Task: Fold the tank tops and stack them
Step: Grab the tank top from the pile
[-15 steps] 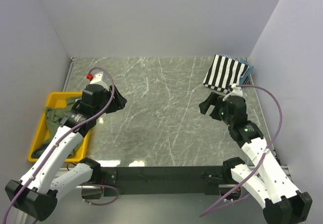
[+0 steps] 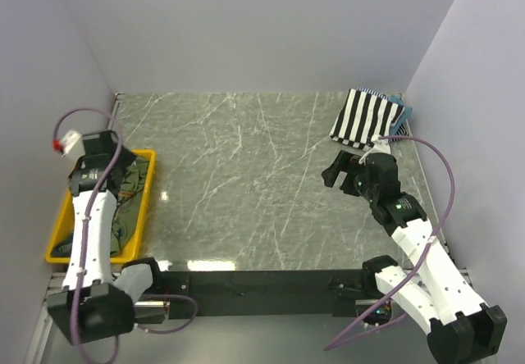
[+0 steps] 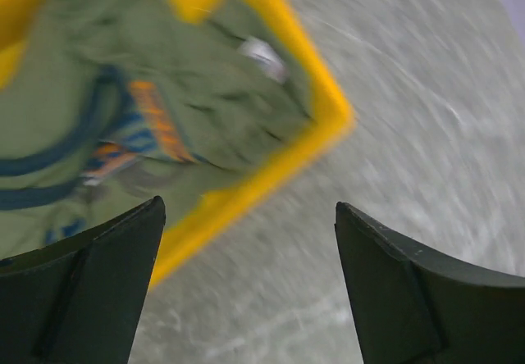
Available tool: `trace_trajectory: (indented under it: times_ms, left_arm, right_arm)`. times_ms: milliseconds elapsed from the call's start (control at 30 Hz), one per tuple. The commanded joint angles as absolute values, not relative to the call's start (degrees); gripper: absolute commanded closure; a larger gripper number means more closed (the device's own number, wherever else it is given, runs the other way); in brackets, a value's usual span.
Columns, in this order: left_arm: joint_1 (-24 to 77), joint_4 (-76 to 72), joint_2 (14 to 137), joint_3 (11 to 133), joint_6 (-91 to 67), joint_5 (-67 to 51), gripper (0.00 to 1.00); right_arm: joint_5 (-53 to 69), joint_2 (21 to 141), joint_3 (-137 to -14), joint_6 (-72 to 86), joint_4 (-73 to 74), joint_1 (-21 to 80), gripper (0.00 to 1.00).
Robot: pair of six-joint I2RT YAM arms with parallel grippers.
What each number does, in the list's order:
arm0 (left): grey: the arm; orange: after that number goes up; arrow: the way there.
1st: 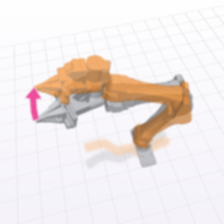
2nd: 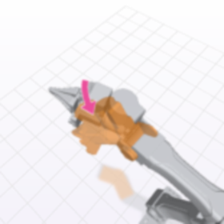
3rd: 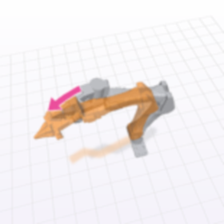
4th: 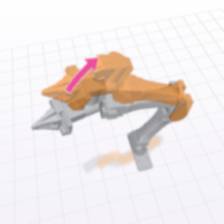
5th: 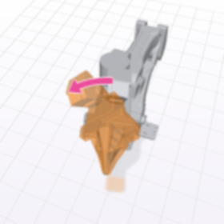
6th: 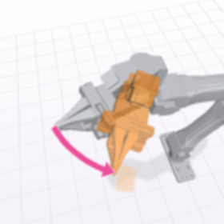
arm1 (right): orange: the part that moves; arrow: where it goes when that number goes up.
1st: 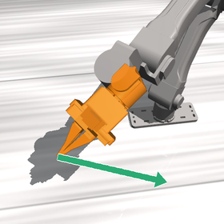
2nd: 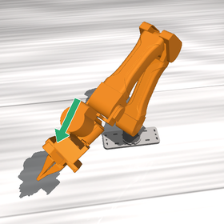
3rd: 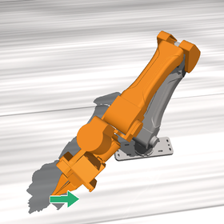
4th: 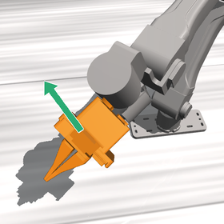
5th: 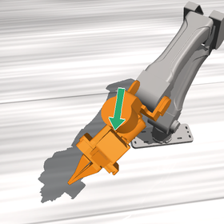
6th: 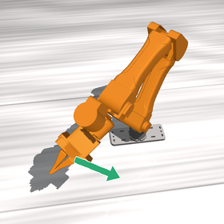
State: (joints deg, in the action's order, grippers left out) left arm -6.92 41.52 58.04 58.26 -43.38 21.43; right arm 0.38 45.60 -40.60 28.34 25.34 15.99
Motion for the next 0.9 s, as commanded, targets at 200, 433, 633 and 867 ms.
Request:
trace_trajectory:
  times_ms: [200, 433, 633, 867]
  left_arm:
    - [-27.7, 36.7, 72.9, 52.3, -52.8, 22.1, 0.12]
    - [-28.7, 34.5, 80.7, 53.5, -56.3, 24.8, 0.13]
    - [-28.9, 33.3, 87.7, 54.0, -58.0, 22.1, 0.22]
    - [-28.9, 31.7, 86.2, 55.2, -54.8, 15.7, 0.96]
  right_arm:
    - [4.3, 47.0, -41.9, 27.0, 23.6, 16.4, 0.00]
    - [5.4, 47.0, -41.3, 27.0, 23.5, 16.3, 0.00]
    - [6.2, 47.0, -41.2, 26.9, 23.2, 16.3, 0.00]
    - [7.1, 46.5, -41.1, 26.8, 23.0, 16.3, 0.00]
